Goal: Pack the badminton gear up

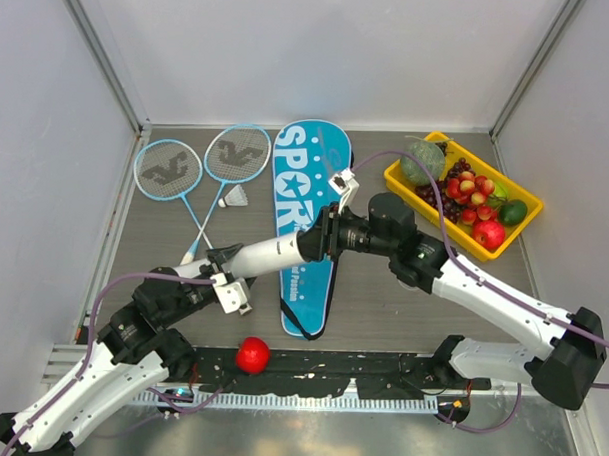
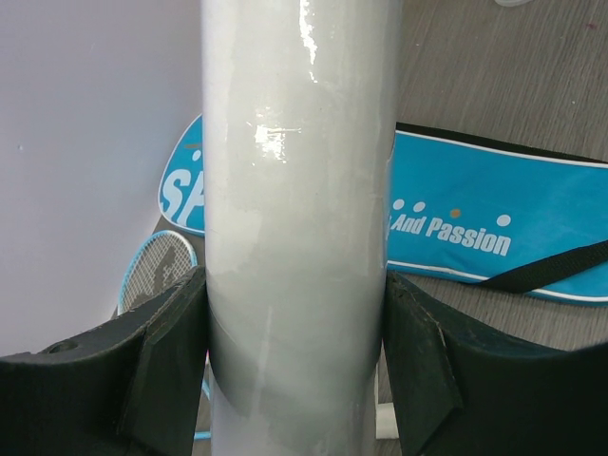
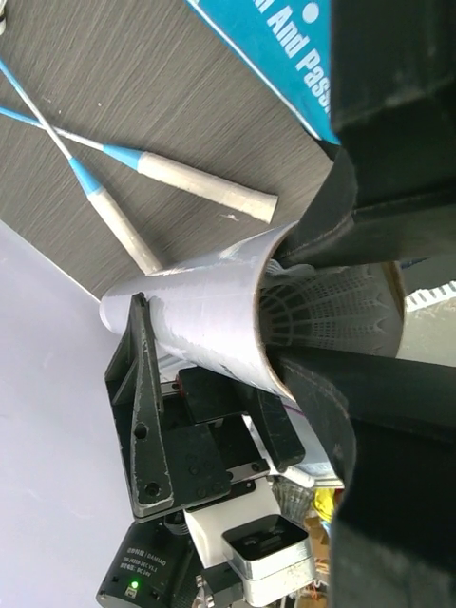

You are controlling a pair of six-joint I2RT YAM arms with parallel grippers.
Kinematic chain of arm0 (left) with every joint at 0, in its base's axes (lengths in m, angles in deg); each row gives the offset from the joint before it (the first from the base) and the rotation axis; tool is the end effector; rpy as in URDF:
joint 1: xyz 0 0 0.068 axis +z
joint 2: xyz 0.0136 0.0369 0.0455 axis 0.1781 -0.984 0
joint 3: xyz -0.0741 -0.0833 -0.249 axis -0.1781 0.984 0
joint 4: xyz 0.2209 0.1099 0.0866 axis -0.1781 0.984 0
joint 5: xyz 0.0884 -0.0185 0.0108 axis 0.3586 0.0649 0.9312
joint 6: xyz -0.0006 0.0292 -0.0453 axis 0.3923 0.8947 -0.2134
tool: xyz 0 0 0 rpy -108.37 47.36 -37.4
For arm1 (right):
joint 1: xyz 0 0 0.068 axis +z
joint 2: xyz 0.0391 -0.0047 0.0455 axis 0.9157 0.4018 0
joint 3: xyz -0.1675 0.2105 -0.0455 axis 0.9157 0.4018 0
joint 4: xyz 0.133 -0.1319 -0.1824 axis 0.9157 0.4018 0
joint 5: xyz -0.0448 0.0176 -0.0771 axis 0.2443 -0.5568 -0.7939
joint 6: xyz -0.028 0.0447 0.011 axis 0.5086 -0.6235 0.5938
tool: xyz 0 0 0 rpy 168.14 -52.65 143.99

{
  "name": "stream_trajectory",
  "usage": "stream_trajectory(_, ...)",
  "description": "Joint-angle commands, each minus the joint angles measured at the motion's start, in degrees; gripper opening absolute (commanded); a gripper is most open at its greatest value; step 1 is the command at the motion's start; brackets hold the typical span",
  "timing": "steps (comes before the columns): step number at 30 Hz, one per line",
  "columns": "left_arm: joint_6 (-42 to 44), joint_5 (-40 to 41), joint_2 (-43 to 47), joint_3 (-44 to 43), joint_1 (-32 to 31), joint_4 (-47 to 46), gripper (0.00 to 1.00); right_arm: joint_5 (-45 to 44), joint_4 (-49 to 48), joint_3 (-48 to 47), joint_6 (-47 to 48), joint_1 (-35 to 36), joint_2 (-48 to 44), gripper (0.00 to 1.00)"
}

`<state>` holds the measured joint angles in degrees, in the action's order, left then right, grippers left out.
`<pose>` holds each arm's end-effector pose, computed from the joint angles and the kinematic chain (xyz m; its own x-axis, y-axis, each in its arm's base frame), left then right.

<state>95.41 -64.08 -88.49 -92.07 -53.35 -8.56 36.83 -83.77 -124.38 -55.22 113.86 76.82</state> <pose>0.0743 -0.0779 0.2784 0.3820 0.4480 -0.8083 0.7094 0.4184 0.5671 0.1734 0.2113 0.3411 -0.6734 0.0749 -0.7355 -0.6766 0.3384 0.6540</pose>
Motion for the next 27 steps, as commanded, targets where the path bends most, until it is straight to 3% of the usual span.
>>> stream_trajectory(1, 0.95, 0.79, 0.25, -1.1, -0.33, -5.25, 0.15, -2.69, 4.1, -3.37, 3.02, 0.0, -3.95, 0.45)
stream_trajectory(6, 0.95, 2.55, 0.33, -1.36, -0.24, -5.42, 0.15, -2.87, 5.69, -4.86, 5.13, -0.26, -7.12, 0.53)
stream_trajectory(9, 1.13, 4.04, 0.95, -1.19, -0.24, -5.69, 0.15, -3.75, 6.05, -5.92, 6.45, -0.44, -8.27, 0.63)
stream_trajectory(15, 1.48, 6.85, 3.05, -0.58, -0.15, -7.09, 0.15, -8.14, 3.24, -8.03, 7.68, -2.02, -7.66, 0.68)
stream_trajectory(19, 2.01, 9.4, 5.77, -0.23, -0.06, -8.49, 0.14, -10.77, -4.04, -7.51, 6.46, -4.3, -5.11, 0.69)
stream_trajectory(23, 2.36, 12.74, 10.16, 0.92, 0.73, -11.57, 0.14, -15.96, -17.29, -2.25, 0.14, -8.6, -0.63, 0.69)
stream_trajectory(27, 1.92, 13.19, 13.16, 1.8, 2.13, -13.86, 0.14, -14.92, -22.34, -4.41, -3.48, -10.98, 9.72, 0.67)
